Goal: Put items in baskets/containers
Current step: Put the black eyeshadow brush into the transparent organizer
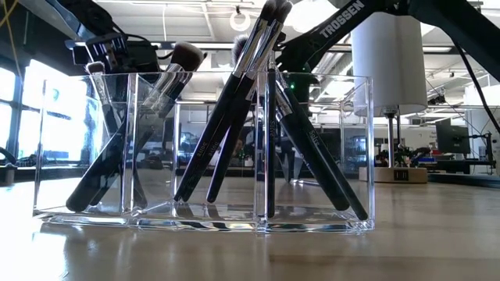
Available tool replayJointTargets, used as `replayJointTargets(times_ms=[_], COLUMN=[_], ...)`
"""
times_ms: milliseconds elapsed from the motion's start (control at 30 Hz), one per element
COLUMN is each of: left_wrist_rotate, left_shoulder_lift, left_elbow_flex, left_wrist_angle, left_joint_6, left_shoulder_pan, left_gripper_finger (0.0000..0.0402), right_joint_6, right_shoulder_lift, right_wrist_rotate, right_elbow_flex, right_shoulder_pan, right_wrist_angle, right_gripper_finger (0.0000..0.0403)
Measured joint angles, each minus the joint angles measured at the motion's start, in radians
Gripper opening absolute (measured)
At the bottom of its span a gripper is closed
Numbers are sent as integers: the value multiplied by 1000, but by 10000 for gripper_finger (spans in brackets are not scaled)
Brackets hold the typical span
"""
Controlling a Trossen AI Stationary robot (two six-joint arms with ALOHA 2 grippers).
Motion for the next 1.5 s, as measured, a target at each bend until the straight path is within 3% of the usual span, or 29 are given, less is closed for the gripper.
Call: replayJointTargets(times_ms=[200,400,767,1100,1333,1500], left_wrist_rotate=[-10,-10,-10,-10,-15,-112], left_shoulder_lift=[0,0,0,0,0,0], left_elbow_flex=[0,0,0,0,0,0], left_wrist_angle=[0,0,1,1,-2,2], left_joint_6=[2,2,-1,-44,-133,-218], left_shoulder_pan=[0,0,0,-1,-14,-101], left_gripper_finger=[0,0,0,0,0,0], right_joint_6=[0,-13,-86,-59,147,340], right_shoulder_lift=[0,-1,-11,-114,-335,-610], right_wrist_rotate=[-23,-47,-34,113,123,273], right_elbow_flex=[0,-2,-2,-16,-285,-505], right_shoulder_pan=[0,-1,49,219,375,555], right_wrist_angle=[-4,-15,-15,-133,-20,199], right_gripper_finger=[62,8,1,0,0,0])
